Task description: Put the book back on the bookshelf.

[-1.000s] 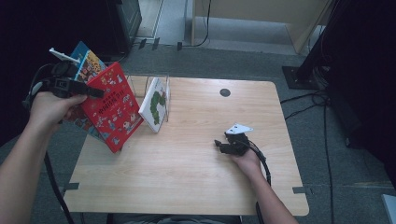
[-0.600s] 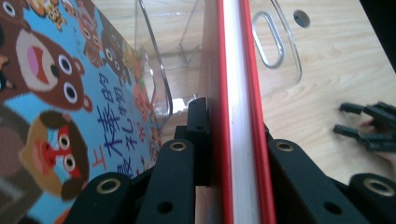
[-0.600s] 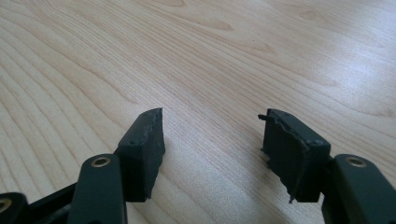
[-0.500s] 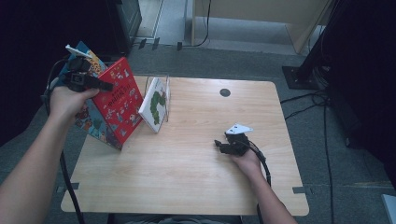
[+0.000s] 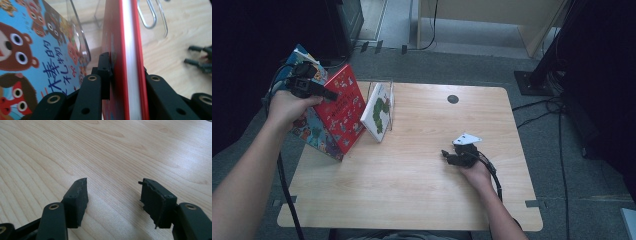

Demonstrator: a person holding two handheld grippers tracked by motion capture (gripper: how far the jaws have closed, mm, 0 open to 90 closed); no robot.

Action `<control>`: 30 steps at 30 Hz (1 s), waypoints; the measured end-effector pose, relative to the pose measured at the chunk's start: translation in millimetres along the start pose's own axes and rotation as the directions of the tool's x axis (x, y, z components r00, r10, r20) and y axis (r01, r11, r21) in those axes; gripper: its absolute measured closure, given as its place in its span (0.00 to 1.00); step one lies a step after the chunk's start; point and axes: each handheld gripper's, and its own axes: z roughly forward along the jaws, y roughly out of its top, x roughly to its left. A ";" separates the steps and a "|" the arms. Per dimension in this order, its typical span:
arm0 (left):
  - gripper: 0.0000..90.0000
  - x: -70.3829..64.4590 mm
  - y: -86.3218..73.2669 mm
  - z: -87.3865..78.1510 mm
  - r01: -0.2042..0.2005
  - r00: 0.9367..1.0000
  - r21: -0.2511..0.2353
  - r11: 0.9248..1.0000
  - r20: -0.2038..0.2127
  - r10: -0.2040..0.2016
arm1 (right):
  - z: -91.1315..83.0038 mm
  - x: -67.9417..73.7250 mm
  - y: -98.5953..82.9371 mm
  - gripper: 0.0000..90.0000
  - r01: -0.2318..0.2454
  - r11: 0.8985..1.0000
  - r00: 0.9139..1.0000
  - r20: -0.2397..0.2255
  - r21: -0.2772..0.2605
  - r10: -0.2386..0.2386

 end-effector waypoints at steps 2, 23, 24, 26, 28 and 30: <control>0.84 0.2 1.9 2.6 0.003 1.000 0.023 1.000 -0.005 -0.003 | -0.3 0.8 -0.2 0.43 0.013 1.000 1.000 0.006 0.000 -0.013; 0.89 6.0 19.5 1.2 0.096 0.995 0.092 0.991 -0.018 -0.095 | -0.4 0.5 -0.2 0.44 0.011 1.000 1.000 -0.001 0.000 -0.011; 0.89 7.8 20.5 0.4 0.117 0.993 0.081 0.990 -0.015 -0.116 | -0.4 0.5 -0.2 0.44 0.009 1.000 1.000 -0.002 0.000 -0.009; 0.89 11.4 22.5 0.3 0.148 0.989 0.065 0.987 -0.011 -0.148 | -0.3 0.5 -0.2 0.44 0.006 1.000 1.000 -0.003 0.000 -0.006; 0.89 13.6 24.9 1.5 0.161 0.987 0.049 0.986 -0.011 -0.161 | -0.4 0.6 -0.2 0.44 0.011 1.000 1.000 0.000 -0.001 -0.011; 0.89 14.9 27.5 3.9 0.180 0.984 0.032 0.983 -0.016 -0.179 | -0.4 0.9 -0.2 0.44 0.012 1.000 1.000 0.003 -0.001 -0.012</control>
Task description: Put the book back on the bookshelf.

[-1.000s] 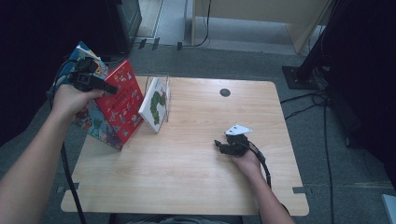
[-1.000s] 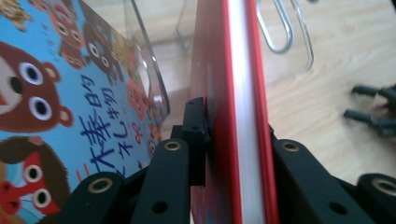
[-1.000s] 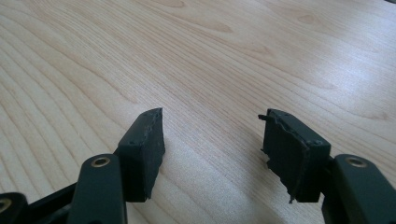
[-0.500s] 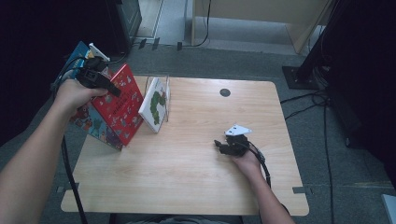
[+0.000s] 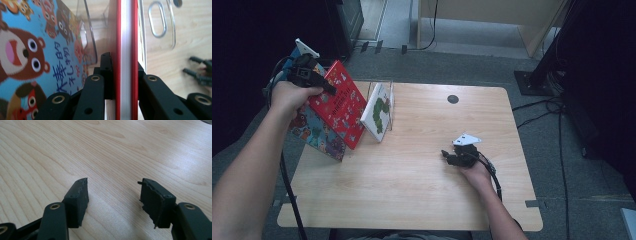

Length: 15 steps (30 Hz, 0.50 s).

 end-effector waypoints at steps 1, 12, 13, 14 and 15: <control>0.89 0.6 1.5 1.2 0.010 1.000 -0.008 1.000 0.001 -0.010 | 0.1 -0.3 0.0 0.44 0.000 1.000 1.000 -0.002 0.000 0.000; 0.88 9.7 14.1 13.0 0.082 0.997 -0.073 0.994 0.015 -0.081 | 0.6 -1.9 0.2 0.43 -0.016 1.000 1.000 -0.011 0.002 0.017; 0.88 11.1 14.6 14.2 0.087 0.996 -0.079 0.993 0.018 -0.086 | 0.5 -1.3 0.2 0.43 -0.018 1.000 1.000 -0.006 0.002 0.018; 0.88 12.4 15.1 15.5 0.091 0.996 -0.081 0.993 0.020 -0.090 | 0.4 -0.5 0.2 0.43 -0.019 1.000 1.000 -0.004 0.001 0.019; 0.88 13.3 15.6 16.4 0.096 0.995 -0.089 0.991 0.020 -0.095 | 0.1 0.0 0.1 0.44 -0.012 1.000 1.000 0.001 0.002 0.012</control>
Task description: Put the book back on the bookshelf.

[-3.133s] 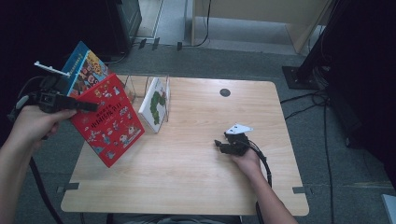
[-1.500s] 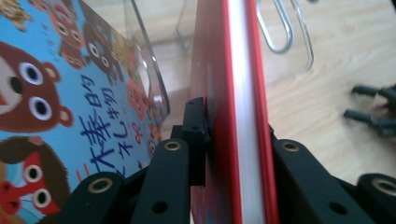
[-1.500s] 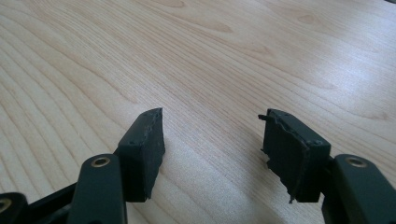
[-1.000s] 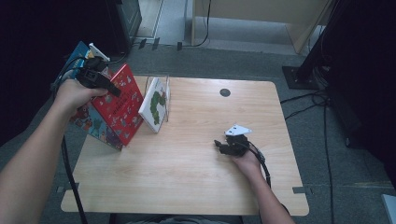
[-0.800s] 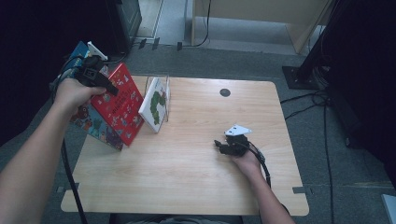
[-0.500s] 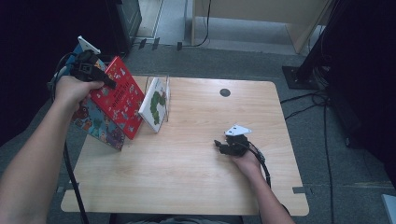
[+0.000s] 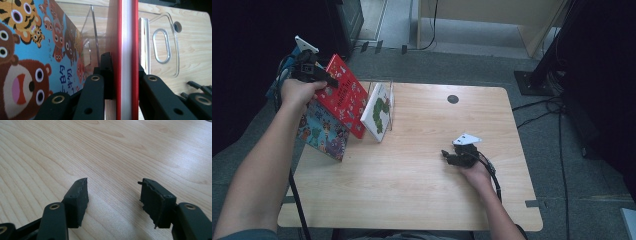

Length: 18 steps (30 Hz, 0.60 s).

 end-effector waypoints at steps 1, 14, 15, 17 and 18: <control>0.88 0.9 0.5 1.5 0.002 1.000 -0.003 1.000 0.003 -0.002 | -0.1 0.5 -0.1 0.44 0.004 1.000 1.000 0.006 -0.003 -0.004; 0.88 9.2 3.0 12.7 0.013 1.000 -0.025 1.000 0.001 -0.013 | -2.0 3.0 -1.6 0.43 -0.014 1.000 1.000 0.019 0.001 0.014; 0.87 8.9 2.9 13.2 0.011 1.000 -0.026 1.000 -0.008 -0.011 | -2.0 2.8 -1.6 0.44 -0.014 1.000 1.000 0.019 0.000 0.014; 0.85 7.5 2.6 12.9 0.001 1.000 -0.030 1.000 -0.029 -0.002 | -1.8 2.4 -1.7 0.44 -0.018 1.000 1.000 0.017 0.001 0.018; 0.83 7.8 2.2 12.3 -0.004 1.000 -0.036 0.999 -0.017 0.003 | -1.9 2.4 -1.7 0.43 -0.023 1.000 1.000 0.016 0.001 0.023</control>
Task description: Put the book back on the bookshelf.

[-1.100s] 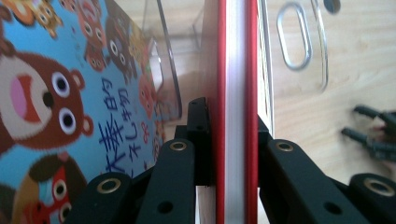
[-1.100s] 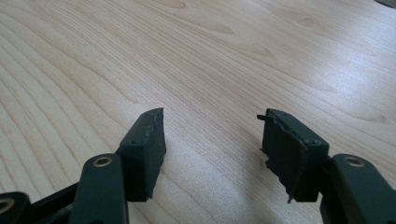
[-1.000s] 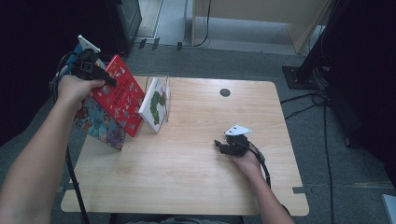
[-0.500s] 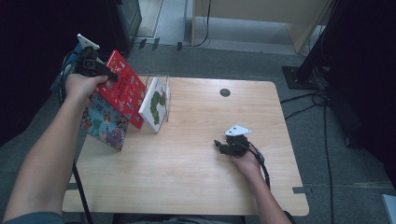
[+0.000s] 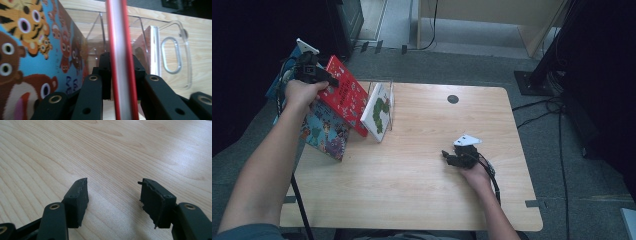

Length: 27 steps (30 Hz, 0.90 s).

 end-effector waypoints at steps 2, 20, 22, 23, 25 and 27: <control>0.79 1.4 0.0 -2.6 0.004 1.000 -0.006 1.000 0.019 -0.004 | 0.0 -0.1 0.0 0.43 -0.008 1.000 1.000 -0.001 0.001 0.008; 0.55 -2.3 -4.5 -53.2 -0.021 1.000 -0.041 0.999 0.011 0.022 | -0.4 -2.0 -0.4 0.41 -0.035 0.999 0.999 -0.016 0.010 0.035; 0.54 -2.0 -8.4 -58.8 -0.021 0.999 -0.056 0.998 0.027 0.023 | -0.5 -1.9 -0.7 0.40 -0.029 1.000 0.999 -0.020 0.012 0.029; 0.54 -3.0 -10.6 -60.8 -0.029 0.999 -0.062 0.998 0.031 0.031 | -0.7 -1.8 -0.8 0.40 -0.027 1.000 0.999 -0.021 0.011 0.028; 0.54 -6.5 -15.8 -64.1 -0.042 0.998 -0.068 0.997 0.041 0.045 | -0.9 -1.7 -1.0 0.39 -0.026 1.000 0.999 -0.023 0.013 0.026; 0.54 -12.4 -22.7 -66.4 -0.059 0.996 -0.074 0.996 0.063 0.063 | -1.0 -1.5 -1.1 0.39 -0.025 1.000 0.999 -0.024 0.012 0.025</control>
